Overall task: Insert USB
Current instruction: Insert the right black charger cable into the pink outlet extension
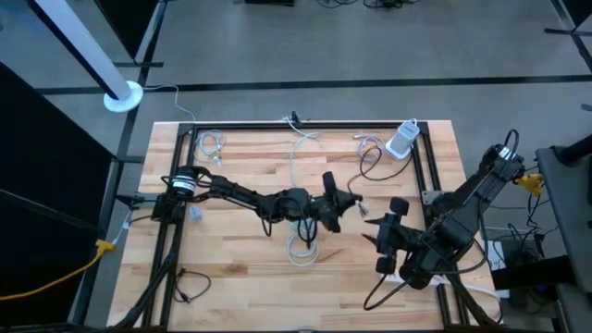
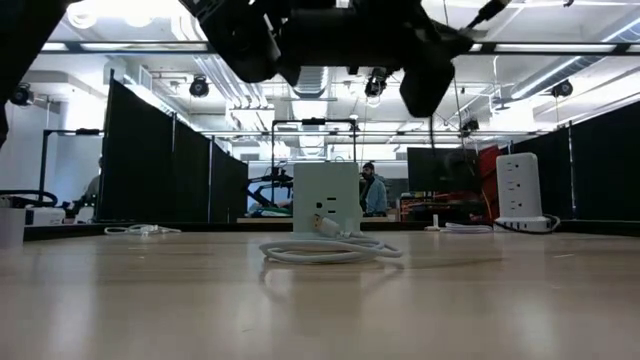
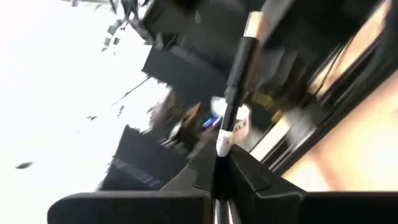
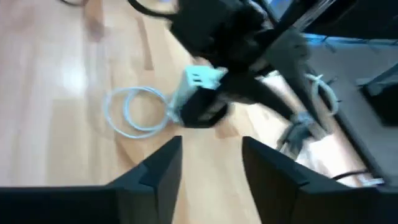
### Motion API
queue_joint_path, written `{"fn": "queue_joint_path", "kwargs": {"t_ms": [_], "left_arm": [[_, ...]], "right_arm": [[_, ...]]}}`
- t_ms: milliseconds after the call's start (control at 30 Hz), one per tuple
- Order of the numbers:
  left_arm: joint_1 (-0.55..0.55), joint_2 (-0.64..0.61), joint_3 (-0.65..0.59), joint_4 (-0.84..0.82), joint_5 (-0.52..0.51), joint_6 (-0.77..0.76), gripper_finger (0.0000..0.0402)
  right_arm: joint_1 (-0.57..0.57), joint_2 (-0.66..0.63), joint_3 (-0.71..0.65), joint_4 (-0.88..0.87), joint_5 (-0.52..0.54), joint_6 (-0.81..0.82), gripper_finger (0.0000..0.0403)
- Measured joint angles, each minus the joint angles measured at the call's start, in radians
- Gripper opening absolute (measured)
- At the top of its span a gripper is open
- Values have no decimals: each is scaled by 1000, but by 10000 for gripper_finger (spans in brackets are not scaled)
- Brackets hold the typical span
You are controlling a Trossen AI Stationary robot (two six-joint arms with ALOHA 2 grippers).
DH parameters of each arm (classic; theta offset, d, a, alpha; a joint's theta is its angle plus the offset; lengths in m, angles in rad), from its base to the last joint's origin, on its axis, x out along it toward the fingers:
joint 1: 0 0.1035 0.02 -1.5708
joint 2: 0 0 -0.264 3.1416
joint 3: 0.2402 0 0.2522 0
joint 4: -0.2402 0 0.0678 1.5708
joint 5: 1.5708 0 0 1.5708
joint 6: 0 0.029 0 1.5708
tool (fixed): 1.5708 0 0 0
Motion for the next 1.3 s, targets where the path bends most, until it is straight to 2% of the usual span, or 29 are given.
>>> {"fn": "queue_joint_path", "kwargs": {"t_ms": [200, 433, 633, 767, 1067, 1300], "left_arm": [[-44, 0, -2, 3, -75, 223, 6], [-105, 0, -22, 104, -85, 463, 6], [-124, 0, -24, 196, -86, 495, 6], [-132, 0, -24, 195, -86, 496, 6], [-160, 0, -24, 210, -87, 574, 6], [-187, 0, -24, 224, -111, 622, 6]], "right_arm": [[27, -55, 5, -18, 2, 142, 204], [29, -182, -18, -82, 13, 448, 213], [19, -257, -83, -59, -15, 566, 200], [-7, -292, -163, 114, -46, 531, 191], [-136, -354, -337, 641, -283, 220, 183], [-237, -357, -346, 647, -461, 209, 183]]}}
